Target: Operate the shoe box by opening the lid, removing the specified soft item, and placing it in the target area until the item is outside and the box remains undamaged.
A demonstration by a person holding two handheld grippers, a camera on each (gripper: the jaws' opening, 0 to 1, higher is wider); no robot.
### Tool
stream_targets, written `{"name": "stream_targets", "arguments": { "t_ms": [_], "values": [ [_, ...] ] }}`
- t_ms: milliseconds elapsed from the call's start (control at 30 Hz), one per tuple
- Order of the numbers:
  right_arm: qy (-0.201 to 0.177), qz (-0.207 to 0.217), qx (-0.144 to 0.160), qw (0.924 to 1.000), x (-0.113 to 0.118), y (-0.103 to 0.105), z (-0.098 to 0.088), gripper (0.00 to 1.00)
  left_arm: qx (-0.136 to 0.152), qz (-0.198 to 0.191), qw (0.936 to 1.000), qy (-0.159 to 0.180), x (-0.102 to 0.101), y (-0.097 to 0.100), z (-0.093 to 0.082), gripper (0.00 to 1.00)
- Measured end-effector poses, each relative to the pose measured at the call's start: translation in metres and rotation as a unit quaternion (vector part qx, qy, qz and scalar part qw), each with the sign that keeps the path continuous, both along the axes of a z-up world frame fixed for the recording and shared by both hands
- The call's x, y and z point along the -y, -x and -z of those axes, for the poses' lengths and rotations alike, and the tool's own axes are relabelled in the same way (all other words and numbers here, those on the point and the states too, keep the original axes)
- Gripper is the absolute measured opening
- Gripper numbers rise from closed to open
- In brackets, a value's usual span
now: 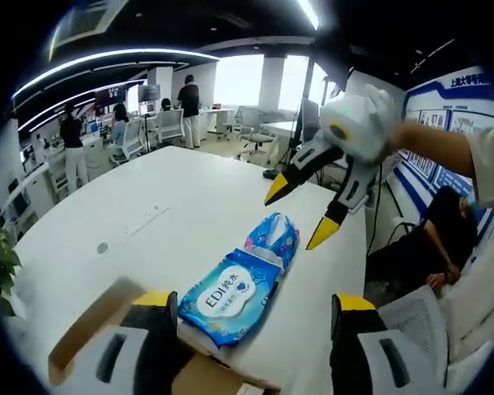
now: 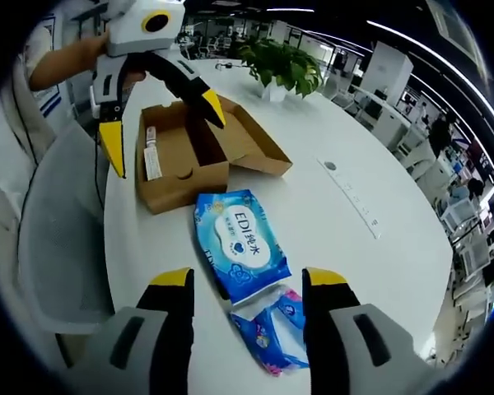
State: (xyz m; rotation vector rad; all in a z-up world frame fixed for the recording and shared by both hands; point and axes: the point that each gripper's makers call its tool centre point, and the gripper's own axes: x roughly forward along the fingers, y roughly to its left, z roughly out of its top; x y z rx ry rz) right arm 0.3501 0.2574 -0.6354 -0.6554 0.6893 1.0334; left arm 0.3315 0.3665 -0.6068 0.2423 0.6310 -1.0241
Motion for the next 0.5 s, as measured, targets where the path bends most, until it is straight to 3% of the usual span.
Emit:
{"name": "stream_targets", "arguments": {
  "t_ms": [500],
  "values": [
    [-0.011,-0.052,-0.009,0.9985,-0.059,0.01,-0.001,0.55,0.015,-0.08,0.9967,0.01,-0.086,0.0,-0.007,0.87]
  ]
}}
